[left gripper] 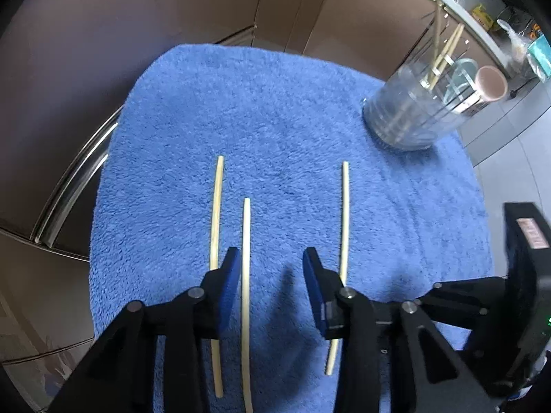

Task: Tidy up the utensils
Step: 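Lower the left tool onto a chopstick while the right tool lowers onto another chopstick, then lift the chopsticks and drop them into the holder with both tools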

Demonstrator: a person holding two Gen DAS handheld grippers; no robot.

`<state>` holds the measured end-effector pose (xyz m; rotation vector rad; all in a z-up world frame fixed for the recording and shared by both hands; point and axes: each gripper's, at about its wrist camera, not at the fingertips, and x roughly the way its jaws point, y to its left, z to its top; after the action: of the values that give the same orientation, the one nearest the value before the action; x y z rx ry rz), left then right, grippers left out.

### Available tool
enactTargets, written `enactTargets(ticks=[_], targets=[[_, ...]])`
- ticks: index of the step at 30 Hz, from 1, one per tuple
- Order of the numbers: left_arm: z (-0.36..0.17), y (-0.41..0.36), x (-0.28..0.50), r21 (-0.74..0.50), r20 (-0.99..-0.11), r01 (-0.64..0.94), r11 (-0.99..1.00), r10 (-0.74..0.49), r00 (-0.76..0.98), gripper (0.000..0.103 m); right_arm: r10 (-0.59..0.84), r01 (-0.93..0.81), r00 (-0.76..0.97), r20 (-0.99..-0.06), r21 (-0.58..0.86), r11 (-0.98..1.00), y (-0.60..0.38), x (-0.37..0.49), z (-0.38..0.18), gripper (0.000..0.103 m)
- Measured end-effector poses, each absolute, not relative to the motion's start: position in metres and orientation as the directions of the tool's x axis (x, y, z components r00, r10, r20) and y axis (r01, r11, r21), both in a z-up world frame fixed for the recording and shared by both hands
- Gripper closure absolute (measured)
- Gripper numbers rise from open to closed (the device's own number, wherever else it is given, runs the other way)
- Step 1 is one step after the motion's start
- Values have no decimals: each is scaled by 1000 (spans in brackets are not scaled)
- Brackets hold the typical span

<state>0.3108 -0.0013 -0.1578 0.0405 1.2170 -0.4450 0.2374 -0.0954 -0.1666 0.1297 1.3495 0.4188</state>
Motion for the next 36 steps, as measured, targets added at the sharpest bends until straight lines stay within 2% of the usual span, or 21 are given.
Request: enactTargets(ticks=[7, 19, 28, 32, 36], targets=[[-180, -3, 327, -205, -930, 328, 922, -288, 229, 76, 324, -251, 139, -936, 283, 926, -83, 235, -162, 86], [-181, -7, 333, -191, -934, 335, 923, -276, 228, 76, 267, -273, 87, -960, 235, 933, -55, 256, -163, 88], [-184, -12, 327, -132, -938, 312, 941, -220, 266, 97, 232, -265, 141, -963, 189, 945, -33, 244, -171, 89], [-183, -12, 323, -132, -933, 292, 947, -219, 287, 99, 255, -245, 145, -956, 215, 945, -40, 232, -167, 98], [-179, -8, 307, -140, -923, 275, 951, -226, 312, 99, 299, -236, 168, -939, 257, 937, -50, 220, -158, 98]])
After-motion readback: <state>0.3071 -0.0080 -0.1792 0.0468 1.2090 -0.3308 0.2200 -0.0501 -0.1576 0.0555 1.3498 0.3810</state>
